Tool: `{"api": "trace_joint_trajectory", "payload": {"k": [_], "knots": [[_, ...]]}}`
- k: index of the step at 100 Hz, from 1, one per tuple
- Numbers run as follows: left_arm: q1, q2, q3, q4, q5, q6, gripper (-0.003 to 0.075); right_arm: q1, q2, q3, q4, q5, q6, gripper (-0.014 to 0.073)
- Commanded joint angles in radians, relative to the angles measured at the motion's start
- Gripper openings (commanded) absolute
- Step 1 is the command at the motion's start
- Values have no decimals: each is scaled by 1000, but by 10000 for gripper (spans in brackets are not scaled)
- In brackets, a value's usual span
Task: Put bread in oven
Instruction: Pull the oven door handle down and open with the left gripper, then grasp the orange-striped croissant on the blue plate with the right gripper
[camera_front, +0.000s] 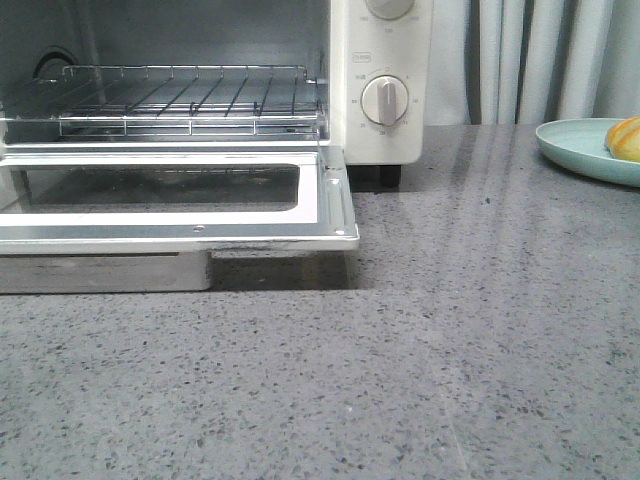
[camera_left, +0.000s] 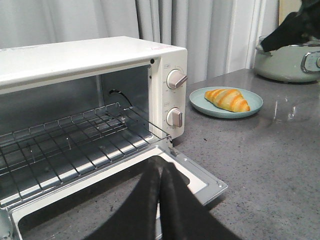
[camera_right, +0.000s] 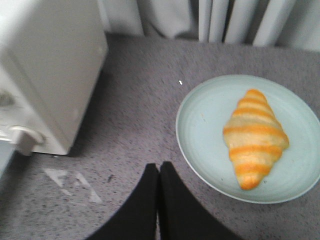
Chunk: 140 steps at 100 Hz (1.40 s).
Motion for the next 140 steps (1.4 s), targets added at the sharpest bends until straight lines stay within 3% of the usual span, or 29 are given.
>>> {"api": "trace_joint_trajectory", "payload": {"k": [1, 13, 30, 37, 74, 95, 104, 115, 128, 140], "knots": [[4, -8, -34, -33, -40, -8, -21, -44, 46, -53, -16, -43, -6, -46], [4, -18, -34, -15, -40, -8, -21, -133, 126, -68, -14, -52, -4, 1], [4, -18, -34, 13, -40, -8, -21, -246, 229, -68, 81, -65, 1, 302], [4, -18, -34, 16, -40, -8, -21, -264, 268, -68, 79, -71, 1, 356], [4, -18, -34, 23, -38, -8, -21, -288, 477, -68, 74, -198, 8, 335], [4, -18, -34, -2, -5, -8, -21, -301, 567, -68, 72, -196, 52, 309], [4, -18, -34, -16, 6, -8, -21, -306, 585, -68, 74, -188, 54, 198], [4, -18, -34, -18, 6, -8, -21, -308, 584, -68, 74, -184, 54, -77], [4, -18, -34, -18, 6, -8, -22, -308, 546, -68, 79, -217, 54, -69], [4, -18, -34, -30, 8, -8, -21, -294, 392, -68, 79, -329, 54, -69]]}}
